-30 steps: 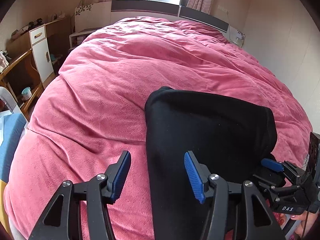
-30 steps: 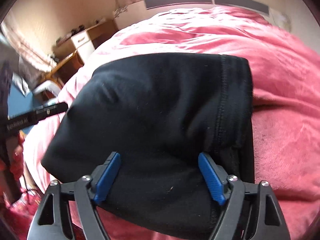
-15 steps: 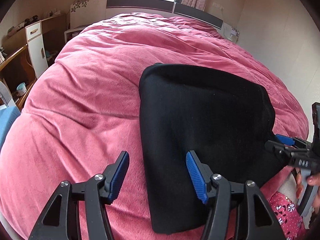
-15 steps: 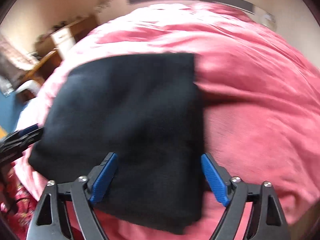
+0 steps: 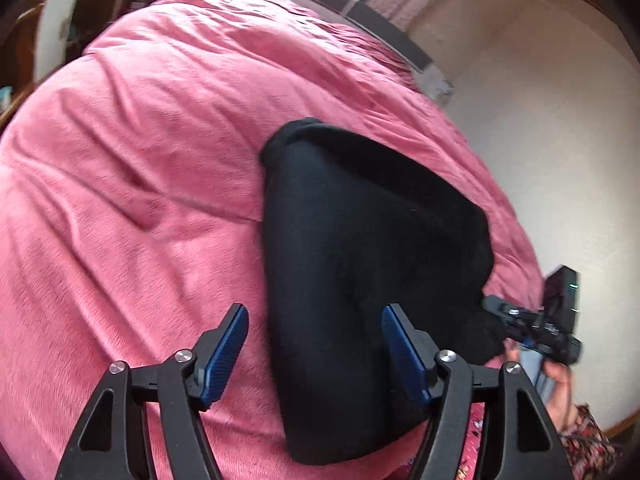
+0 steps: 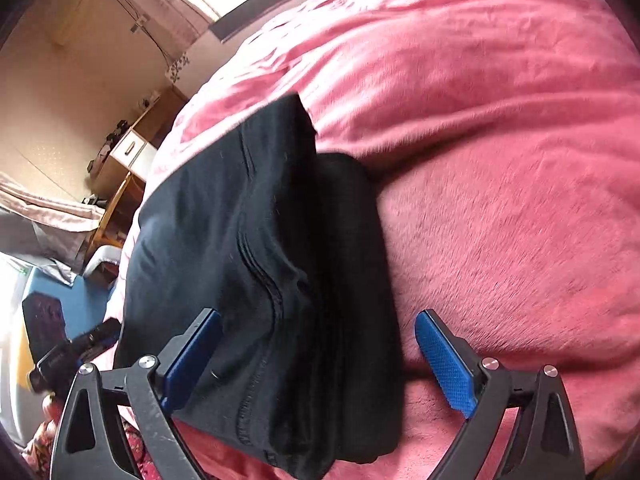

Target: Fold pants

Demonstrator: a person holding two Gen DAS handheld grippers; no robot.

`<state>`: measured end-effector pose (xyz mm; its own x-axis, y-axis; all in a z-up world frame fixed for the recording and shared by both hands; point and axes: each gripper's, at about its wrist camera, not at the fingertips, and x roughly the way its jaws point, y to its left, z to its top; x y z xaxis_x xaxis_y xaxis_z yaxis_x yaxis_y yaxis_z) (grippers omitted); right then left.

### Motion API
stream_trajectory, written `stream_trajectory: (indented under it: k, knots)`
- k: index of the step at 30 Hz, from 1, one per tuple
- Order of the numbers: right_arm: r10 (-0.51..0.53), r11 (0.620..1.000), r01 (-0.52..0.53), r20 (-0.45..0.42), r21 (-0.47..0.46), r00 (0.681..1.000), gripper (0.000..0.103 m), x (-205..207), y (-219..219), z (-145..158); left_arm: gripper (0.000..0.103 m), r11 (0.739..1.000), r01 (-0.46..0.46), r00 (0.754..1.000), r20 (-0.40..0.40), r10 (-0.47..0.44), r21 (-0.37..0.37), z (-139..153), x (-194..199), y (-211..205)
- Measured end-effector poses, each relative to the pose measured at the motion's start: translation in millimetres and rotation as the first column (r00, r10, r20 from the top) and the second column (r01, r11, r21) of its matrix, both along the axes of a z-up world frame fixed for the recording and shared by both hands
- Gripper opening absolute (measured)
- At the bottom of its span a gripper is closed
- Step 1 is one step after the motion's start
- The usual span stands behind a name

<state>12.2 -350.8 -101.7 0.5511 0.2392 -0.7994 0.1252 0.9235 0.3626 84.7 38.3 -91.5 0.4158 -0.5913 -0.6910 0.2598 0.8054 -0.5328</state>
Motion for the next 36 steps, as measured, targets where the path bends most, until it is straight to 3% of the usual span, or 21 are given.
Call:
stream_trajectory:
  k: [4,6,10,12,16,21,23,29,32,36]
  knots:
    - [0.011,0.999,-0.009,-0.036,0.049,0.999,0.098,0.1,-6.8,-14.7,0.074,0.995,0.097,0.995,-0.038,-0.097,0.004,-7.6,10.5,-9.7]
    - [0.006,0.997,-0.003,-0.031,0.082,1.0,0.098,-0.7,-13.3,-15.6,0.075,0.995,0.101,0.994,-0.037,-0.101,0.001,-10.5,13.9,-8.4]
    - [-0.013,0.987,0.013,-0.001,0.159,1.0,0.098,3.0,-23.8,-19.6,0.075,0.99,0.095,0.986,-0.125,-0.108,-0.105,-24.6,25.1,-4.5]
    - [-0.008,0.984,0.007,0.007,0.18,1.0,0.099,8.3,-22.8,-22.9,0.075,0.984,0.103,0.984,-0.132,-0.122,-0.144,-27.8,23.8,-6.9]
    - [0.034,0.986,-0.034,0.005,0.163,0.999,0.098,17.5,-10.4,-33.1,0.077,0.98,0.135,0.981,-0.118,-0.153,-0.148,-35.9,18.6,-22.7]
    - [0.04,0.993,-0.038,-0.015,0.113,0.999,0.096,21.6,-2.2,-38.4,0.083,0.977,0.09,0.984,-0.131,-0.117,-0.195,-51.3,15.3,-23.5]
    - [0.039,0.994,-0.037,-0.015,0.106,0.999,0.091,23.7,0.2,-38.5,0.079,0.982,0.092,0.988,-0.108,-0.111,-0.165,-47.4,10.8,-26.4]
    - [0.06,0.995,-0.062,0.03,0.076,0.998,0.065,19.4,11.7,-30.5,0.051,0.994,0.108,0.991,0.078,-0.106,-0.019,-16.9,-16.9,-42.1]
    - [0.083,0.996,-0.084,0.059,0.022,0.995,0.054,18.1,24.1,-16.9,0.045,0.99,0.12,0.977,0.165,-0.131,0.075,-0.9,-26.0,-57.4]
    - [0.145,0.988,-0.135,0.139,-0.075,0.98,0.047,15.7,43.6,10.8,0.042,0.99,0.09,0.958,0.262,-0.116,0.112,19.3,-39.4,-63.3]
